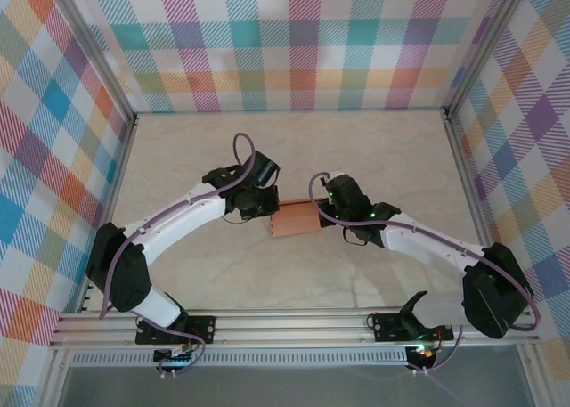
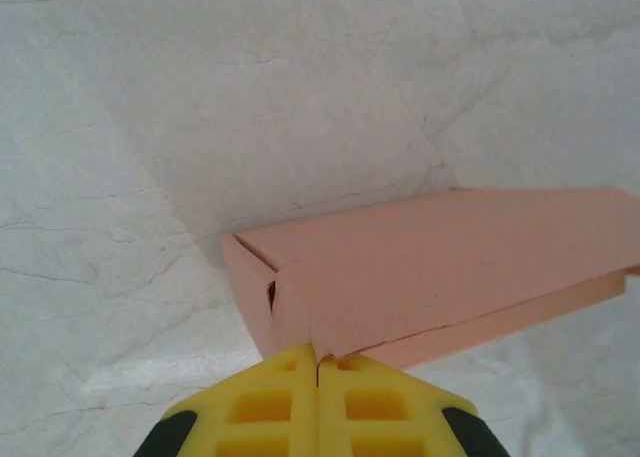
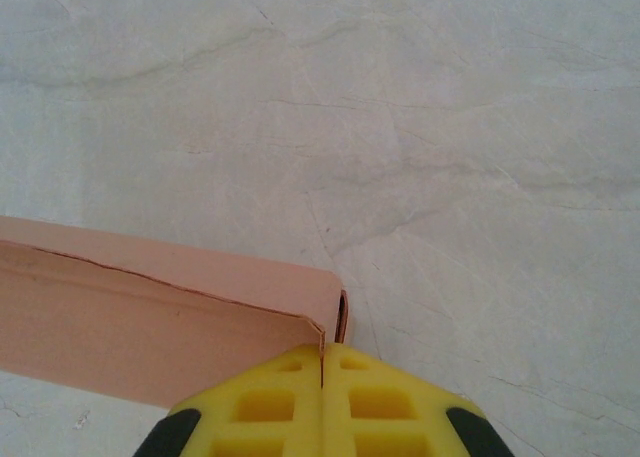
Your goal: Fold the paper box
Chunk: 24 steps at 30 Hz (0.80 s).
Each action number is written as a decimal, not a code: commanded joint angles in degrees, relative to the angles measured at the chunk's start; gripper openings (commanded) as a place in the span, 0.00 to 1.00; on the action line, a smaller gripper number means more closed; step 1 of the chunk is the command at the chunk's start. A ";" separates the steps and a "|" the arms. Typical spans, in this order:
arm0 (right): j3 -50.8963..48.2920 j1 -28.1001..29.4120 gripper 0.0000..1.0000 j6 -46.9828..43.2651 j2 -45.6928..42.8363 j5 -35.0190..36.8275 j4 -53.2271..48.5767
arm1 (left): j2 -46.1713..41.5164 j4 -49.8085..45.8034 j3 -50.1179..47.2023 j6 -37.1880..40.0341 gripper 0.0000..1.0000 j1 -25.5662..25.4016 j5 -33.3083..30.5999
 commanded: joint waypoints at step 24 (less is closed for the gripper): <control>-0.90 0.32 0.00 0.46 -0.01 -2.10 1.46 | -0.89 3.47 -3.08 4.02 0.00 1.11 6.61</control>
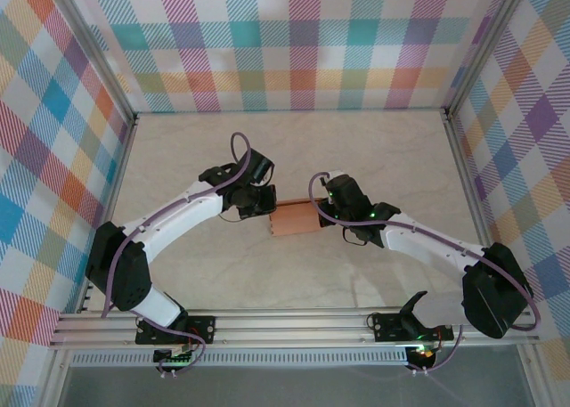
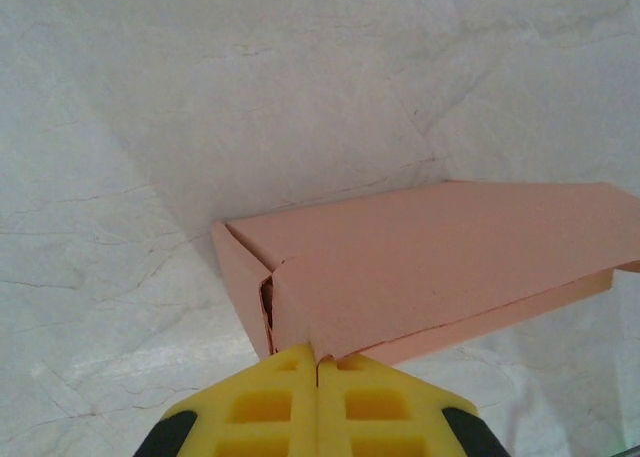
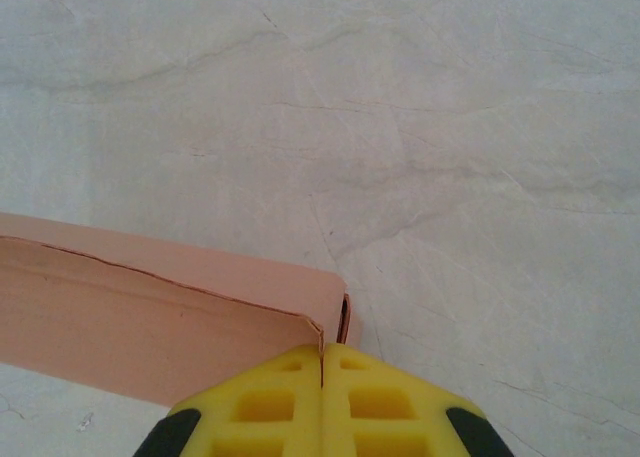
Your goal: Fold the paper box
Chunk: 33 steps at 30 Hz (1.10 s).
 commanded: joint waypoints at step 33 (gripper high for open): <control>-8.35 0.36 0.00 0.20 0.83 -4.48 9.59 | -3.41 5.76 -11.58 4.17 0.04 -1.18 2.11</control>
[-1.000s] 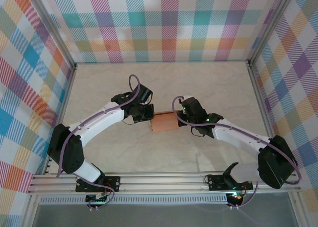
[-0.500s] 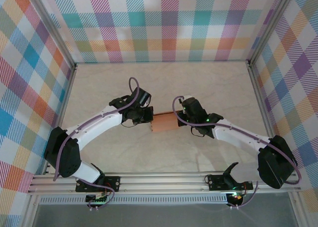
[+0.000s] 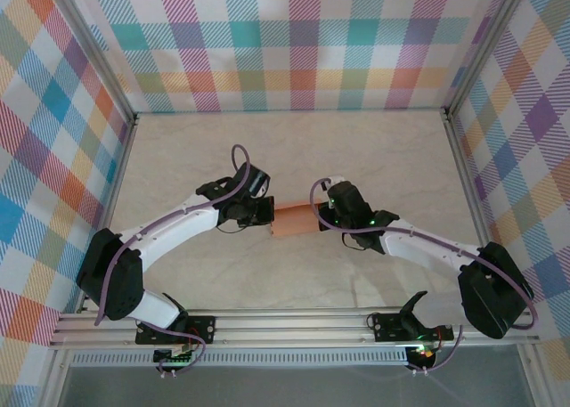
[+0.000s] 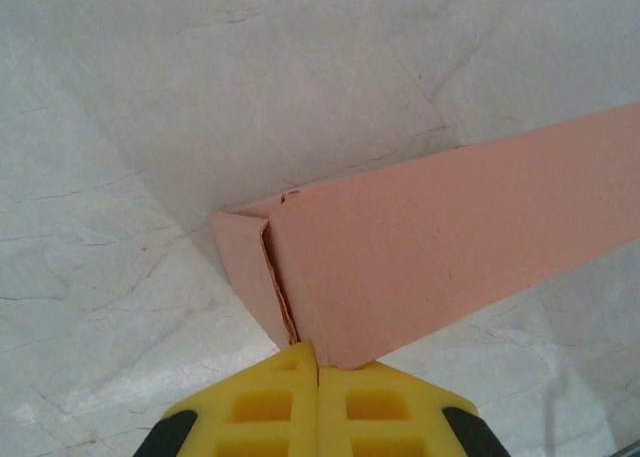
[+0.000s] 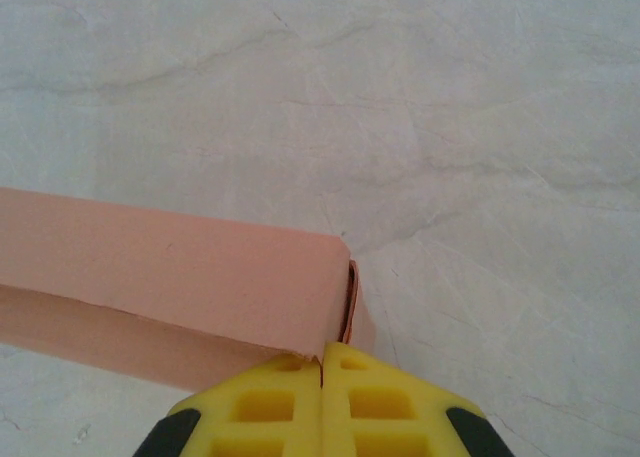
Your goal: Fold the paper box
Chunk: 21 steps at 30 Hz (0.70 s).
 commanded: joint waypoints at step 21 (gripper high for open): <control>-1.88 0.39 0.16 -0.31 0.06 -2.48 0.47 | -7.62 11.18 -3.85 -9.74 0.92 1.34 3.05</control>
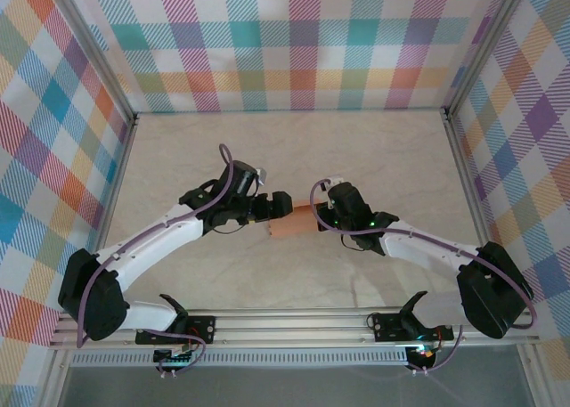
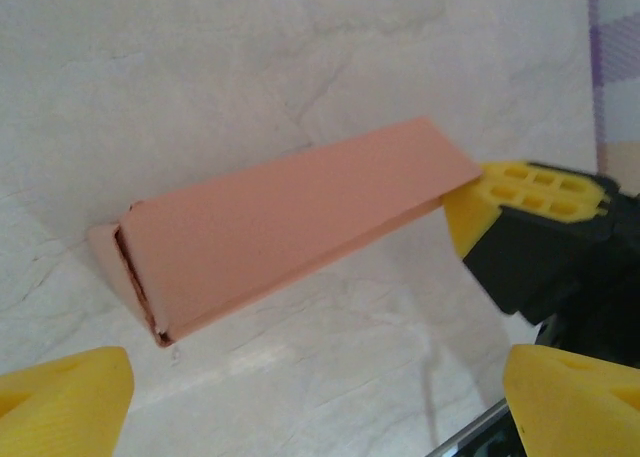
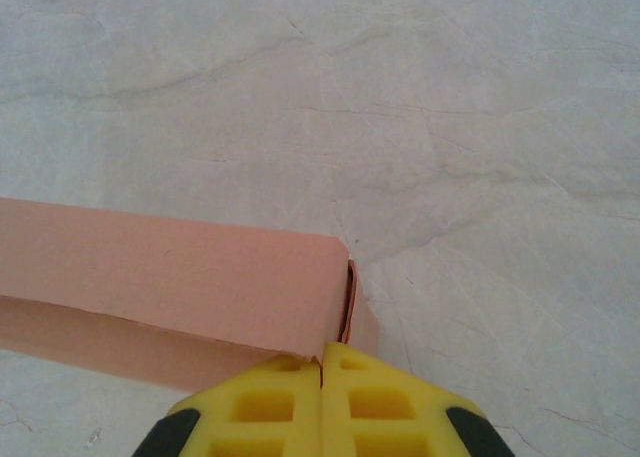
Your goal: Fold the paper box
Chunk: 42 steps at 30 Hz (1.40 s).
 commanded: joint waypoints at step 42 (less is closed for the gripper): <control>2.50 -9.54 0.47 15.64 6.63 -20.83 -0.13 | 8.89 3.95 -8.28 -5.45 0.73 4.43 -5.74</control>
